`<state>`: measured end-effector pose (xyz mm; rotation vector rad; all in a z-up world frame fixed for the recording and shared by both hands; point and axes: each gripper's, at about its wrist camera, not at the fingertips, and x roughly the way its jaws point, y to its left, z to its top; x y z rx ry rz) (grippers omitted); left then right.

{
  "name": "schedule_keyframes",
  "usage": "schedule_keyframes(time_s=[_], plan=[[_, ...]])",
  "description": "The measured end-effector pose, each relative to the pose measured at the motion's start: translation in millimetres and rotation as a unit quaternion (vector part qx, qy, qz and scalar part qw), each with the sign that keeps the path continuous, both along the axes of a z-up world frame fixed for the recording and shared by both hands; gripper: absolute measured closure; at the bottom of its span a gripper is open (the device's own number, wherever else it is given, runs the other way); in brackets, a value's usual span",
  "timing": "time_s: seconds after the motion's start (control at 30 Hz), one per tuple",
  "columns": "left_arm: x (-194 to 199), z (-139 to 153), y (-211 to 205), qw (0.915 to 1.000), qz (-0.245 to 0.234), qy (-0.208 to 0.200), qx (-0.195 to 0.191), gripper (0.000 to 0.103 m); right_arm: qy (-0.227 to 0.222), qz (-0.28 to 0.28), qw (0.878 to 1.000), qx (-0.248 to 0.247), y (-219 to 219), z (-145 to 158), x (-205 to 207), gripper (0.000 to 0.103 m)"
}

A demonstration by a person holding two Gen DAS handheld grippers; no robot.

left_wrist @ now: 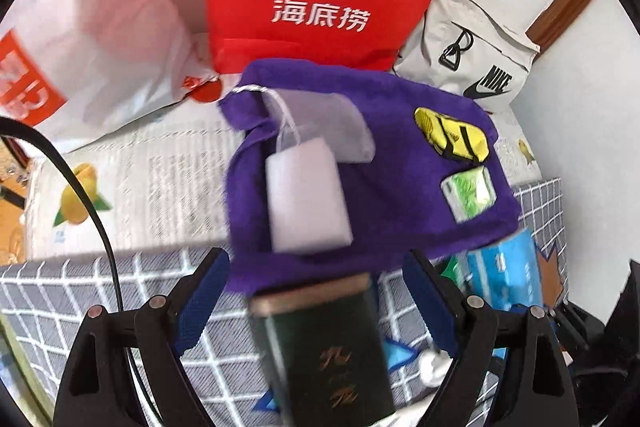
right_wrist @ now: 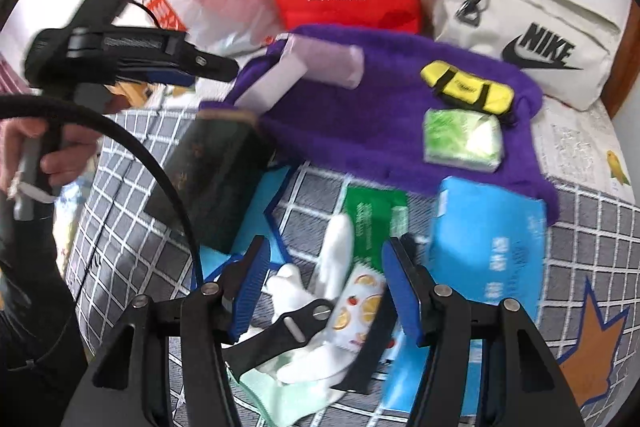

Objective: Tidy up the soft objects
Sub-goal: 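Grasp the white gloves on the sheet with the right tool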

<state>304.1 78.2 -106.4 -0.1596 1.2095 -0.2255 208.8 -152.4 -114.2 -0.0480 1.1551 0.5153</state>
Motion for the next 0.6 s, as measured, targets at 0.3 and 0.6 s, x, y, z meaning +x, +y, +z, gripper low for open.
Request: schedule_keyframes(time_s=[0.3,0.6], plan=[[-50.5,3.3,26.1,0.9997,0.016,-0.02,-0.002,0.015,0.018,0.001,0.997,-0.07,25.6,-40.2,2.0,0.059],[-90.9,-0.6,43.5,0.9992,0.024,-0.028,-0.013,0.015,0.0,0.013,1.0,-0.025,34.1,-30.4,-5.2,0.097]])
